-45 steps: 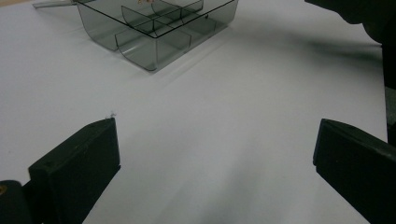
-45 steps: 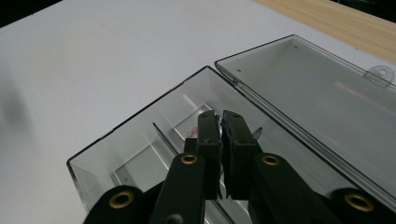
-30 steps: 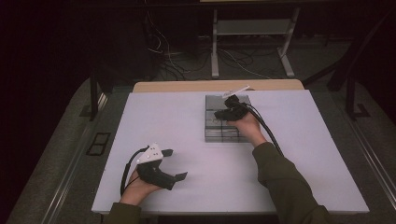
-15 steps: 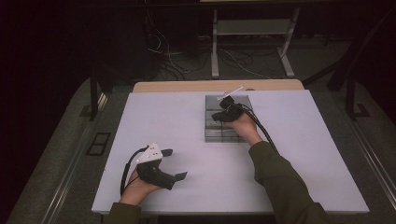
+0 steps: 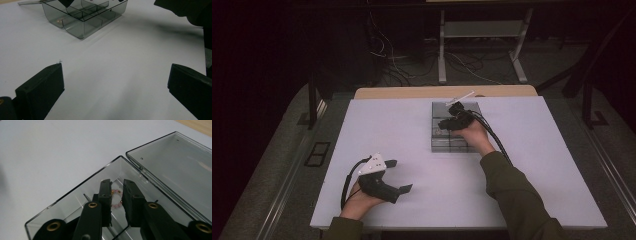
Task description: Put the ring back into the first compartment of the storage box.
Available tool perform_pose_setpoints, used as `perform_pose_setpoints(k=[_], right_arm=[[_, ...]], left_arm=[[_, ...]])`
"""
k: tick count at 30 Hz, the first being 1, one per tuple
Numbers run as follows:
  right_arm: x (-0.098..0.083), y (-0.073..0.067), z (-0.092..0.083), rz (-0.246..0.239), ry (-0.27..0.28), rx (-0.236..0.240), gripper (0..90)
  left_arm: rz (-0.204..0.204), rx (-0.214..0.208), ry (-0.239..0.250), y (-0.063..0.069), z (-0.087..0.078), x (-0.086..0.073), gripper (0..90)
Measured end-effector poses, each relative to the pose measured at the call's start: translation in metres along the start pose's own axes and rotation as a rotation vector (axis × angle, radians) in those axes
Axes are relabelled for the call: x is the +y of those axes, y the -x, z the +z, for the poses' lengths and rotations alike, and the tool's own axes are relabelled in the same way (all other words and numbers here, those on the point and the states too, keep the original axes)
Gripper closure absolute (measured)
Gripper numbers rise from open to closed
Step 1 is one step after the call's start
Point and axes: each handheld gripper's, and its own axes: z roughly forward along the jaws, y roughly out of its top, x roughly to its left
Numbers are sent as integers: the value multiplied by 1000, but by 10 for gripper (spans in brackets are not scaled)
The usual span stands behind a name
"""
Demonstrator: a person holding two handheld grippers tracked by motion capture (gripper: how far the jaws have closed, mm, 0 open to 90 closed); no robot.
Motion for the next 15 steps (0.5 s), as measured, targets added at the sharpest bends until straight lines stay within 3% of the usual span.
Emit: perform_pose_setpoints(k=[15], right_arm=[[-3, -2, -28, -6, 60, -11, 523]], left_arm=[[-1, 3, 1, 1, 0, 0, 0]])
